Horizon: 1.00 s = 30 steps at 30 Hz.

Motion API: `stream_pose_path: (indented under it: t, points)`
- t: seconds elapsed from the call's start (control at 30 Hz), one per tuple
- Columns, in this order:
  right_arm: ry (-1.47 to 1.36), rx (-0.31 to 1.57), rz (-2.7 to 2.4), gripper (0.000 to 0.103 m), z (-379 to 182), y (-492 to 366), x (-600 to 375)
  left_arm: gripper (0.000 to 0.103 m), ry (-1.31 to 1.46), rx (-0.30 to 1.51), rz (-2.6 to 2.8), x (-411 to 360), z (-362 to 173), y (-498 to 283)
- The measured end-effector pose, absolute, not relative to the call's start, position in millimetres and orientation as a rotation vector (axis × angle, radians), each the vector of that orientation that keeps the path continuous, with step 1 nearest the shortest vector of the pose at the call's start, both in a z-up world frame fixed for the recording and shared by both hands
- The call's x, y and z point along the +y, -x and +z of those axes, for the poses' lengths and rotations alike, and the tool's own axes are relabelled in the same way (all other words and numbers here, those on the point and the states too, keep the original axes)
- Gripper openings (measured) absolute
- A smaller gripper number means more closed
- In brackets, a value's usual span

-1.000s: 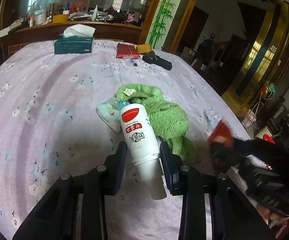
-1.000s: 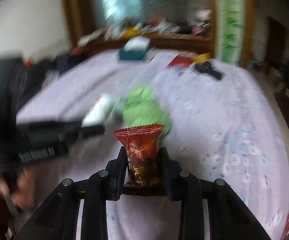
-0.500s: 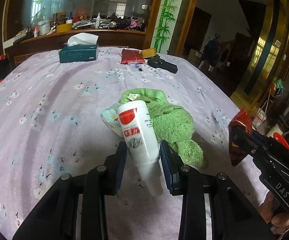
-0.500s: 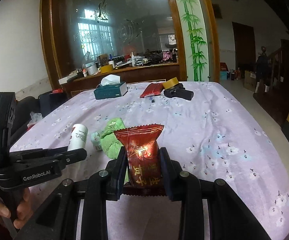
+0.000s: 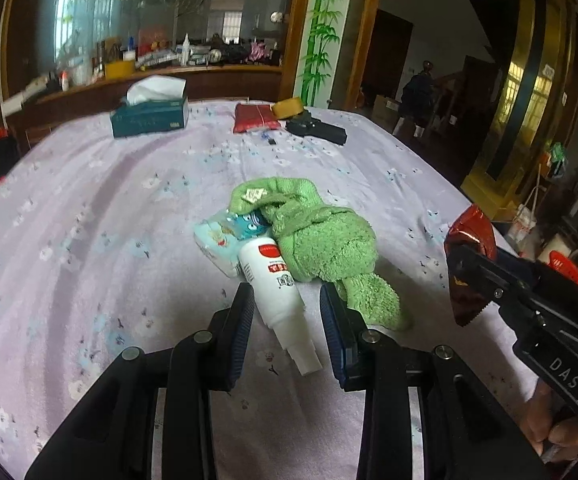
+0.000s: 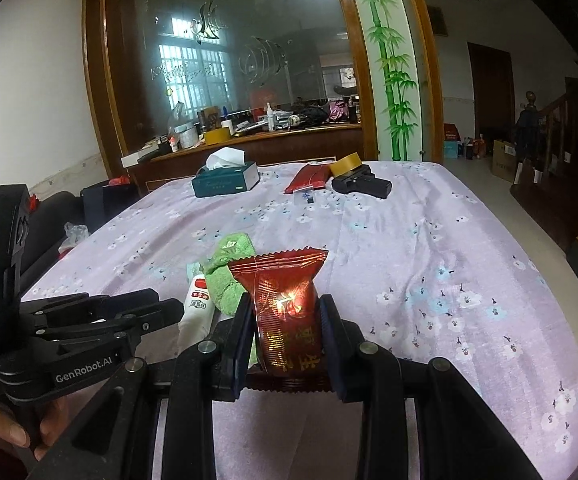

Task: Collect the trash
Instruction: 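Lift and regrip the white spray bottle upright in the left gripper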

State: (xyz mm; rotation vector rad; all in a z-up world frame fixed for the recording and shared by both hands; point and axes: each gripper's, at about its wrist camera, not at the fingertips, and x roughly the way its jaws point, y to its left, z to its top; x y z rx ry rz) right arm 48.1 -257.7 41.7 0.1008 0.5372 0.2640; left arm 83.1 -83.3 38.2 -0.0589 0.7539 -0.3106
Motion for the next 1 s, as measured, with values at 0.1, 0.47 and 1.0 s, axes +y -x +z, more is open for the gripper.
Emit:
stream_pose_path:
  t: [0.1,0.47,1.0]
  points:
    - [-0.107,0.539,0.266,0.034,44,-47,-258,0.040,0.132,0.786,-0.301,-70,35,-91]
    - [-0.123,0.538,0.271,0.034,44,-50,-264,0.040,0.277,0.890,-0.355,-63,16,-116]
    - [-0.178,0.511,0.279,0.034,50,-47,-275,0.030,0.195,1.027,-0.243,-91,9,-151]
